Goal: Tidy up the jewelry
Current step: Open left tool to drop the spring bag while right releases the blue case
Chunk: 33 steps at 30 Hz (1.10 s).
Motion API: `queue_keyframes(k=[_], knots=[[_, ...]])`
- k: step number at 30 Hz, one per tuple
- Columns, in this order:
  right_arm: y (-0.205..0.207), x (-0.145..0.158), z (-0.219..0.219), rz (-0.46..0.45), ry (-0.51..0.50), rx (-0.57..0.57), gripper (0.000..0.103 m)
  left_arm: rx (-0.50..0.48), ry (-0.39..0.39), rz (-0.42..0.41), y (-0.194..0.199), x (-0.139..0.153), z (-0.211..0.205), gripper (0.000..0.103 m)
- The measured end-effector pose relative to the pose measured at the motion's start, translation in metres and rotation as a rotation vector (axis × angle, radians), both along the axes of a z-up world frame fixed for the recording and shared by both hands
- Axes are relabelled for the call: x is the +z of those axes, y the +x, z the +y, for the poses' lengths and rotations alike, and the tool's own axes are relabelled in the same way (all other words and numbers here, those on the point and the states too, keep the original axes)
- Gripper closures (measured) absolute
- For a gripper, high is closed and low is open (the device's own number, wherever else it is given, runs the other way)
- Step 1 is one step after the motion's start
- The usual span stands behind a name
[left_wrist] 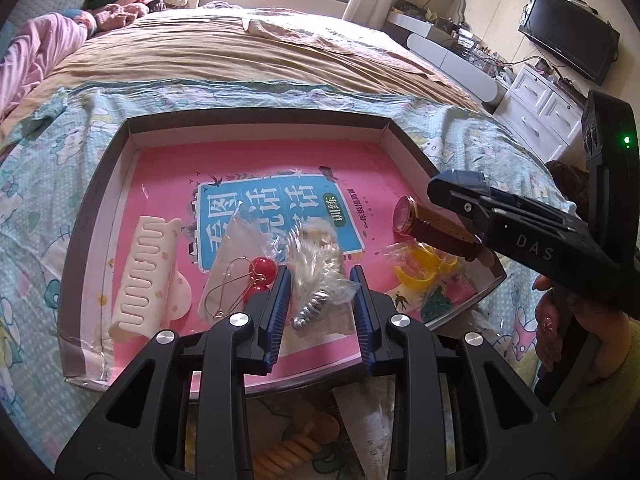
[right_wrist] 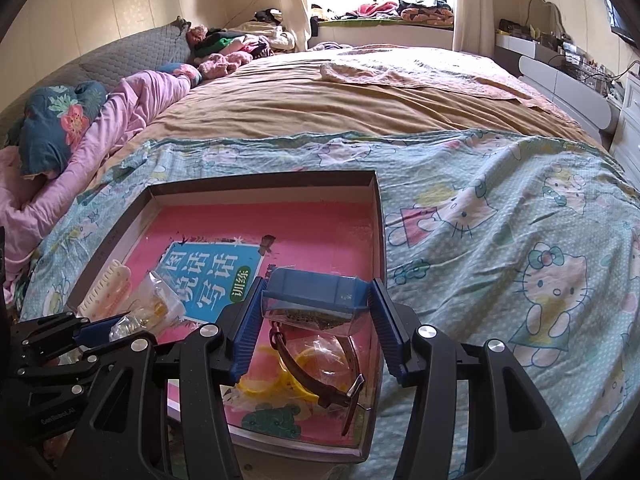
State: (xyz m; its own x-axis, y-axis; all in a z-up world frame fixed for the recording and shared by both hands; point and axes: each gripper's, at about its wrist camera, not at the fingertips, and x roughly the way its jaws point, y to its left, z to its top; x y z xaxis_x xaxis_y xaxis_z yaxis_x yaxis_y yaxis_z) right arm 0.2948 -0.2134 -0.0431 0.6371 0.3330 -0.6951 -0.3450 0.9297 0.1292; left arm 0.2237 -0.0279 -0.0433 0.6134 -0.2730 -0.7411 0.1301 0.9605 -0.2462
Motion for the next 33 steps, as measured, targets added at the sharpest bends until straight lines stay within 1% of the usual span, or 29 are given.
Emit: queue_keyframes(k=[2, 6, 11, 13, 15, 20, 21, 24, 26, 28, 31, 33], knots=[[0.0, -0.001, 0.0, 0.005, 0.0, 0.002, 0.052, 0.001, 0.001, 0.0, 0.0, 0.0, 0.001, 0.081], [0.002, -0.004, 0.001, 0.017, -0.004, 0.0, 0.052, 0.01, 0.001, 0.001, 0.0, 0.002, 0.003, 0.076], [0.001, -0.006, -0.001, 0.029, 0.004, -0.002, 0.052, 0.022, -0.003, -0.004, -0.002, 0.007, 0.007, 0.073], [-0.001, -0.006, -0.002, 0.031, 0.009, -0.001, 0.047, 0.026, -0.005, -0.005, -0.002, 0.009, 0.008, 0.069], [-0.003, -0.005, -0.003, 0.025, 0.012, -0.002, 0.046, 0.029, -0.005, -0.005, -0.003, 0.011, 0.008, 0.069], [-0.009, 0.0, -0.008, 0.022, 0.023, -0.008, 0.045, 0.038, -0.009, -0.011, -0.007, 0.016, 0.011, 0.068], [-0.01, 0.001, -0.009, 0.02, 0.025, -0.008, 0.044, 0.039, -0.01, -0.012, -0.008, 0.017, 0.011, 0.067], [-0.016, 0.007, -0.013, 0.013, 0.044, -0.014, 0.036, 0.044, -0.012, -0.017, -0.011, 0.021, 0.013, 0.059], [-0.02, 0.011, -0.016, 0.006, 0.054, -0.016, 0.033, 0.045, -0.011, -0.021, -0.013, 0.024, 0.013, 0.059], [-0.024, 0.016, -0.019, 0.0, 0.062, -0.018, 0.025, 0.048, -0.01, -0.023, -0.016, 0.027, 0.013, 0.056], [-0.032, 0.024, -0.024, -0.018, 0.082, -0.027, 0.018, 0.051, -0.017, -0.027, -0.018, 0.032, 0.015, 0.05], [-0.035, 0.029, -0.026, -0.025, 0.09, -0.032, 0.016, 0.057, -0.015, -0.035, -0.02, 0.035, 0.015, 0.046]])
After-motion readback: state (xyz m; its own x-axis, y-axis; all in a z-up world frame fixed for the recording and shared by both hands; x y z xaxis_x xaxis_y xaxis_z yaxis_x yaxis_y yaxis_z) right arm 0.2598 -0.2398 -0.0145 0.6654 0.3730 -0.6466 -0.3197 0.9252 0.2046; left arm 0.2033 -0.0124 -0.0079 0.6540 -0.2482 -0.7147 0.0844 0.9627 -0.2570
